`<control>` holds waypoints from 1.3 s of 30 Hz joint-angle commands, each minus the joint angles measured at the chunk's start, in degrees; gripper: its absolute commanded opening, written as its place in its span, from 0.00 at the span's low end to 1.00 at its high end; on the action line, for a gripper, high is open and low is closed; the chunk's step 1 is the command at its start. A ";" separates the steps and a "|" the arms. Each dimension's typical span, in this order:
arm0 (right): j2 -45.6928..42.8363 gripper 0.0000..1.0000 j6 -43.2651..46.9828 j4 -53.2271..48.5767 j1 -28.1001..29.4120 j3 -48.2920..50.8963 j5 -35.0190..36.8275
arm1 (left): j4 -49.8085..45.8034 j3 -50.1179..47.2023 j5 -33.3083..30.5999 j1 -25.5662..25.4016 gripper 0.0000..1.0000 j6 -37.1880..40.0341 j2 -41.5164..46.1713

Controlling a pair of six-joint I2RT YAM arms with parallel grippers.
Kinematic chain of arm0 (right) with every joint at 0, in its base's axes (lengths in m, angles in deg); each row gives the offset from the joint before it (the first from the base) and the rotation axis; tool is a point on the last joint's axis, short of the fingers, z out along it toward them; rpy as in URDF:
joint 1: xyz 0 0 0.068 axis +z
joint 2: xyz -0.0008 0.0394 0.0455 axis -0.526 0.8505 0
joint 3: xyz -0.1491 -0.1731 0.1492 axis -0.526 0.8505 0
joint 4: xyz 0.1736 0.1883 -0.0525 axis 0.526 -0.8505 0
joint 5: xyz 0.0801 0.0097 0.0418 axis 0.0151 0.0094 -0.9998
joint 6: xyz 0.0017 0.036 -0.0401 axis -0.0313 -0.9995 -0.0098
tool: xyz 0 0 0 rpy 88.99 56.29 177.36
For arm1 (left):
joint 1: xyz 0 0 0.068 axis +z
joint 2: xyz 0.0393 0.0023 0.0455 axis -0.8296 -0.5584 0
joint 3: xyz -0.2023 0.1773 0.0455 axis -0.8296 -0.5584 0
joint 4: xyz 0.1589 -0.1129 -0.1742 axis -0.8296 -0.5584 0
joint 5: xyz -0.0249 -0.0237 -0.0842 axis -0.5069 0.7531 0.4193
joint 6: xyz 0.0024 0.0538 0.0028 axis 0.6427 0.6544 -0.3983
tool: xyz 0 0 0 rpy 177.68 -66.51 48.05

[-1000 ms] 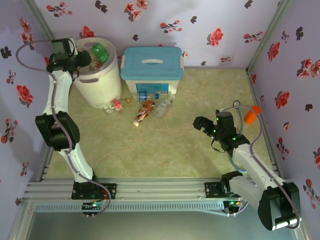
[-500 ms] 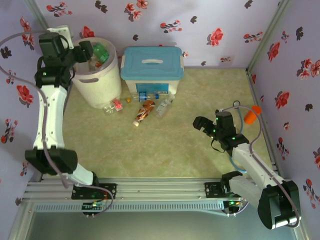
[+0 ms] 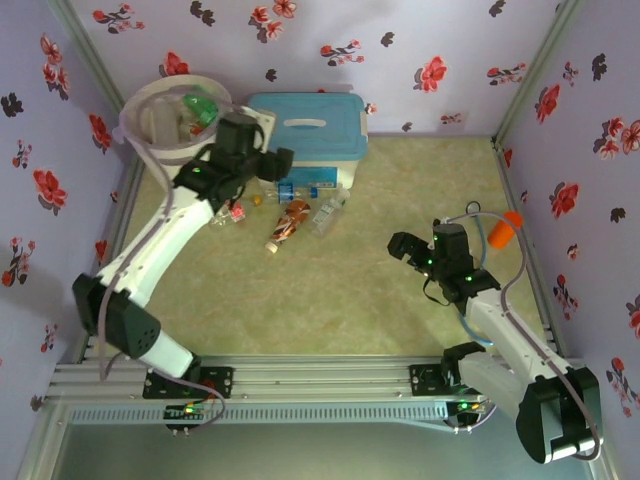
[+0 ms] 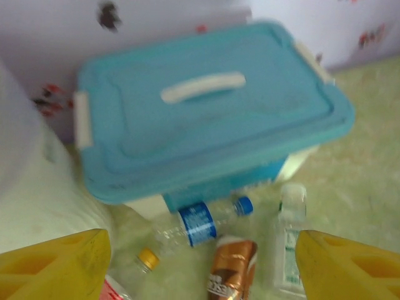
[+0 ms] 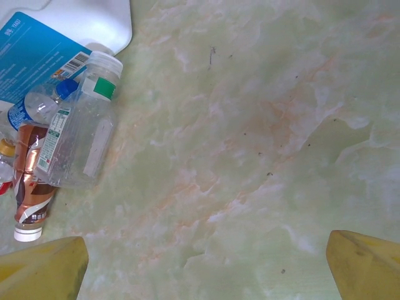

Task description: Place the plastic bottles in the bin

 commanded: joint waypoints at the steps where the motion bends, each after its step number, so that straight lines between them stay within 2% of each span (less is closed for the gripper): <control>1: -0.69 0.98 -0.72 -0.96 0.39 -0.42 1.69 | 2.41 -1.53 -0.95 -3.69 0.80 -1.61 -5.16; 4: -0.24 0.98 -0.80 -0.85 0.44 -0.91 1.06 | 2.03 0.69 0.80 -5.59 0.82 -2.52 -12.23; 10: -1.12 0.98 -0.18 -2.43 0.36 -1.12 1.42 | 0.56 5.91 4.06 -5.78 0.84 -4.66 -23.89; 20: -0.85 0.99 -0.03 -2.16 0.43 -0.86 1.70 | 0.35 9.44 6.25 -7.57 0.84 -5.15 -32.41; 25: -0.52 0.99 -0.17 -1.77 0.41 -0.76 1.26 | -4.07 13.89 5.94 -9.45 0.85 -4.24 -36.93; 30: -1.39 0.99 0.07 -2.23 0.42 -0.33 1.95 | -3.02 13.29 5.78 -9.41 0.85 -4.94 -38.47; 39: -1.02 0.99 -0.12 -1.61 0.38 -0.11 1.69 | -3.13 14.36 6.50 -9.78 0.69 -4.04 -39.92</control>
